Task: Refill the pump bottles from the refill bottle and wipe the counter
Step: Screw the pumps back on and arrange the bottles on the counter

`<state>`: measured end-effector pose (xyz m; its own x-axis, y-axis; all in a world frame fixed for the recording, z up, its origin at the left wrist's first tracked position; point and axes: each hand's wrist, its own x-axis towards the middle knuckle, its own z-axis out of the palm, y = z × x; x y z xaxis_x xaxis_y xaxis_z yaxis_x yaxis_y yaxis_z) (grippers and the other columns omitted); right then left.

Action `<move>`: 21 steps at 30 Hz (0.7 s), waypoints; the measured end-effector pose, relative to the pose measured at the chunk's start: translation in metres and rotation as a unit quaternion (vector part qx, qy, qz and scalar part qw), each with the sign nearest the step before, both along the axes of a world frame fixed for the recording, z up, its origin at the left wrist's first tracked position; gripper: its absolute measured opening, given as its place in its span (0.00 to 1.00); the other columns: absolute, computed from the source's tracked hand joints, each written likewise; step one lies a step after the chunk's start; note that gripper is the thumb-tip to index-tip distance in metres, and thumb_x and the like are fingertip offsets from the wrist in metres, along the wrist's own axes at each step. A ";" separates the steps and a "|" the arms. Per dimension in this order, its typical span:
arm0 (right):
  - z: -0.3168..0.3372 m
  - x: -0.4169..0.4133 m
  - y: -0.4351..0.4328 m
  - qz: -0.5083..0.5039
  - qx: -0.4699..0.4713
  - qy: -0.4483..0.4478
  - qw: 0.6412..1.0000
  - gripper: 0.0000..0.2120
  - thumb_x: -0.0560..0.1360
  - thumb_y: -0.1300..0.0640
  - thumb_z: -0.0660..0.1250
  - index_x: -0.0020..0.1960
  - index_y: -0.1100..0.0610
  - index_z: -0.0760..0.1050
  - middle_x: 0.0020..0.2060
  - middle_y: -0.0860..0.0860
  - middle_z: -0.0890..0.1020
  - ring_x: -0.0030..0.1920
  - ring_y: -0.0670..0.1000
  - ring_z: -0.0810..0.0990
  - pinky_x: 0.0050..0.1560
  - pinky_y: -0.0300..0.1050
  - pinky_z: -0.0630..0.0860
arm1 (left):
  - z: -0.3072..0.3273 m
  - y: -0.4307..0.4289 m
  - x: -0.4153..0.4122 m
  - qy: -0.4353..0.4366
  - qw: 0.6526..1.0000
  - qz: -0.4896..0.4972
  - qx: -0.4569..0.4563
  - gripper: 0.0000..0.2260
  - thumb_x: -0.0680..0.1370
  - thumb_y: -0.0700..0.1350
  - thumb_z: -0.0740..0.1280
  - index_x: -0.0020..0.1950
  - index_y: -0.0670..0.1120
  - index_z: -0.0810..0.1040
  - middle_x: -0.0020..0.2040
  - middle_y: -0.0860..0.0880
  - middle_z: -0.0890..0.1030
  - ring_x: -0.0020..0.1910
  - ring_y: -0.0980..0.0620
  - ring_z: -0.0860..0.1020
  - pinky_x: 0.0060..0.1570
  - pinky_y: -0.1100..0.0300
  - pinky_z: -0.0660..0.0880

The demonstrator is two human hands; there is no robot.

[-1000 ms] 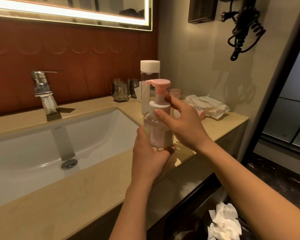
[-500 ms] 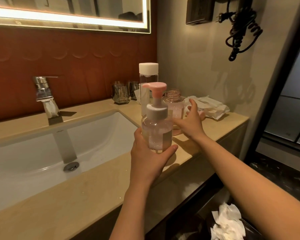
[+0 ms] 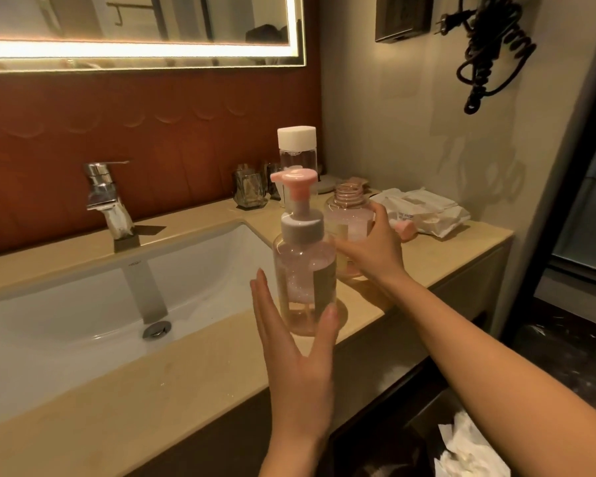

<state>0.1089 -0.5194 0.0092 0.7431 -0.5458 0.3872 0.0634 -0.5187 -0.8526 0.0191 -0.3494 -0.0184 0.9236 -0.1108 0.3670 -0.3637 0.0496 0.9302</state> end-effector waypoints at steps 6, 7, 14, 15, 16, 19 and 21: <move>-0.004 -0.024 -0.005 0.021 -0.037 -0.008 0.999 0.46 0.64 0.48 0.77 0.74 0.51 0.56 0.70 0.51 0.68 0.68 0.53 0.67 0.58 0.44 0.68 | -0.002 -0.029 -0.016 0.002 1.000 0.005 0.021 0.41 0.61 0.71 0.58 0.68 0.73 0.37 0.72 0.70 0.36 0.71 0.69 0.37 0.65 0.66 0.39; -0.005 -0.027 -0.006 0.024 -0.042 -0.008 0.999 0.46 0.64 0.48 0.77 0.74 0.51 0.56 0.69 0.50 0.68 0.68 0.52 0.68 0.59 0.43 0.68 | -0.003 -0.033 -0.013 0.003 1.000 0.010 0.024 0.41 0.62 0.71 0.58 0.67 0.73 0.37 0.72 0.69 0.35 0.71 0.69 0.36 0.66 0.65 0.38; -0.005 -0.037 -0.008 0.021 -0.054 0.001 0.998 0.44 0.64 0.46 0.76 0.73 0.50 0.57 0.68 0.49 0.70 0.67 0.53 0.68 0.57 0.43 0.68 | 0.002 -0.057 0.027 0.023 0.999 0.042 0.021 0.31 0.71 0.64 0.53 0.67 0.67 0.36 0.74 0.60 0.33 0.71 0.63 0.33 0.72 0.54 0.35; -0.005 -0.037 -0.010 0.019 -0.054 0.002 0.998 0.44 0.64 0.46 0.76 0.73 0.50 0.57 0.68 0.49 0.70 0.67 0.53 0.68 0.57 0.43 0.68 | 0.003 -0.061 0.033 0.028 0.998 0.054 0.018 0.32 0.71 0.64 0.52 0.69 0.65 0.36 0.75 0.58 0.34 0.72 0.62 0.33 0.72 0.53 0.34; -0.006 -0.038 -0.011 0.015 -0.054 0.003 0.998 0.44 0.64 0.45 0.76 0.73 0.50 0.57 0.68 0.49 0.70 0.67 0.53 0.68 0.58 0.44 0.68 | 0.004 -0.065 0.039 0.033 0.997 0.066 0.015 0.33 0.71 0.64 0.51 0.71 0.63 0.36 0.76 0.57 0.34 0.73 0.60 0.34 0.72 0.52 0.34; -0.008 -0.039 -0.012 0.007 -0.047 0.010 0.999 0.45 0.63 0.44 0.76 0.72 0.47 0.56 0.68 0.49 0.70 0.67 0.54 0.68 0.61 0.50 0.69 | 0.007 -0.076 0.053 0.054 0.994 0.093 -0.006 0.35 0.71 0.64 0.49 0.74 0.59 0.37 0.76 0.56 0.35 0.74 0.55 0.34 0.73 0.48 0.35; -0.009 -0.040 -0.014 0.007 -0.046 0.013 0.999 0.46 0.63 0.43 0.76 0.73 0.46 0.55 0.68 0.49 0.69 0.68 0.53 0.67 0.61 0.50 0.69 | 0.009 -0.088 0.061 0.069 0.992 0.102 -0.023 0.36 0.71 0.65 0.48 0.75 0.58 0.38 0.76 0.55 0.35 0.74 0.54 0.34 0.72 0.47 0.34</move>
